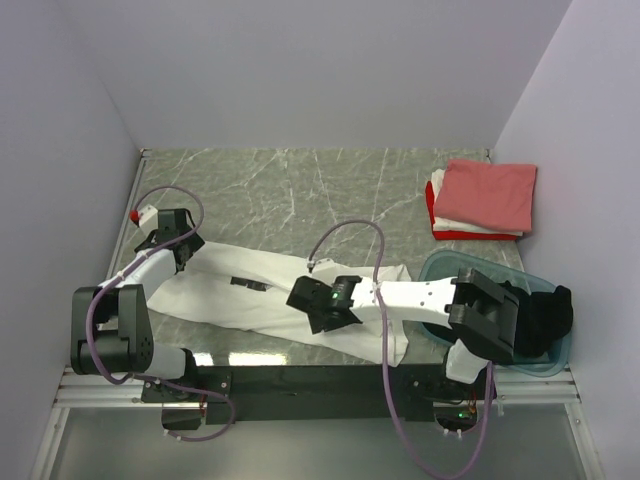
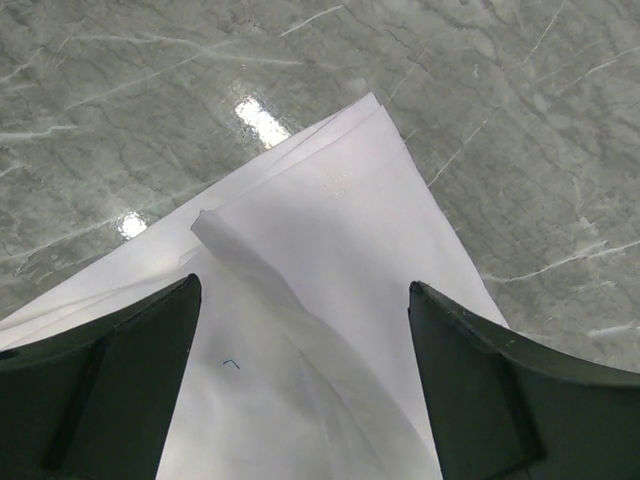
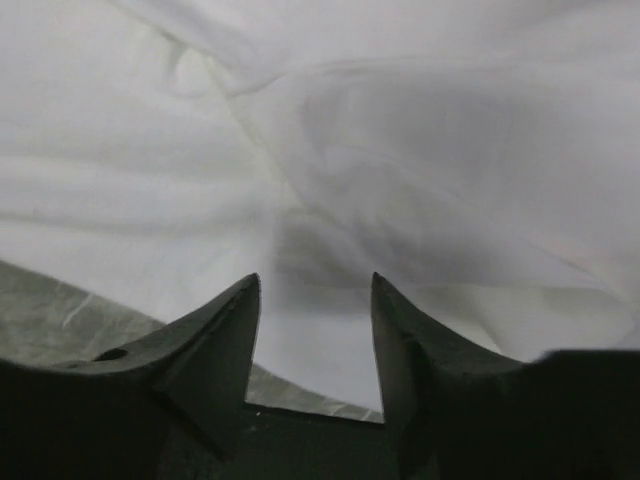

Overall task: Fold and stack the t-shirts
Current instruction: Fold the tshirt

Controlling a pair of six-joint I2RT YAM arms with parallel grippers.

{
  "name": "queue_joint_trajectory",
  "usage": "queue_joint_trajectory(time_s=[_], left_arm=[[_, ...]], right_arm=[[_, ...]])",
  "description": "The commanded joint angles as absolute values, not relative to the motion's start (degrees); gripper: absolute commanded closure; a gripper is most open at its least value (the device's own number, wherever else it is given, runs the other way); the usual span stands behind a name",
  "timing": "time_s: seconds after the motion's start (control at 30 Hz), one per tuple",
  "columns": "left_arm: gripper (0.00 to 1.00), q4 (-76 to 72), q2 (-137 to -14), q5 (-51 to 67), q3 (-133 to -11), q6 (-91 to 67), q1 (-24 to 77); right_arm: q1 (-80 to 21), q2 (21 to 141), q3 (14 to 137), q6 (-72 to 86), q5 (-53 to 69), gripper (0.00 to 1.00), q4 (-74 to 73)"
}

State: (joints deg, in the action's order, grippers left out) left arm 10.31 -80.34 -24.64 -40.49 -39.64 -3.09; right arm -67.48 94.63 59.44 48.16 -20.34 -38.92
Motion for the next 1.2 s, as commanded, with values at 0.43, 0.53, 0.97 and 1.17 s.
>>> queue_joint_trajectory(time_s=[0.43,0.53,0.97,1.17], left_arm=[[0.10,8.44,-79.10,-24.08,-39.90,-38.50,-3.34],[0.10,8.35,-79.36,-24.08,-40.08,-38.41,-3.25],[0.10,7.65,-78.93,-23.64,-39.73,-38.23,-3.25],[0.10,7.47,-78.57,-23.73,-39.46,-38.23,-3.25]], right_arm=[[-57.16,85.52,59.51,43.51,-24.71,0.28,-34.83],[-54.24,86.65,58.80,41.57,-23.21,0.28,-32.88],[-54.23,90.62,51.33,44.64,-20.22,0.28,-29.36],[-57.12,89.03,50.10,46.67,-17.76,0.29,-30.32]])
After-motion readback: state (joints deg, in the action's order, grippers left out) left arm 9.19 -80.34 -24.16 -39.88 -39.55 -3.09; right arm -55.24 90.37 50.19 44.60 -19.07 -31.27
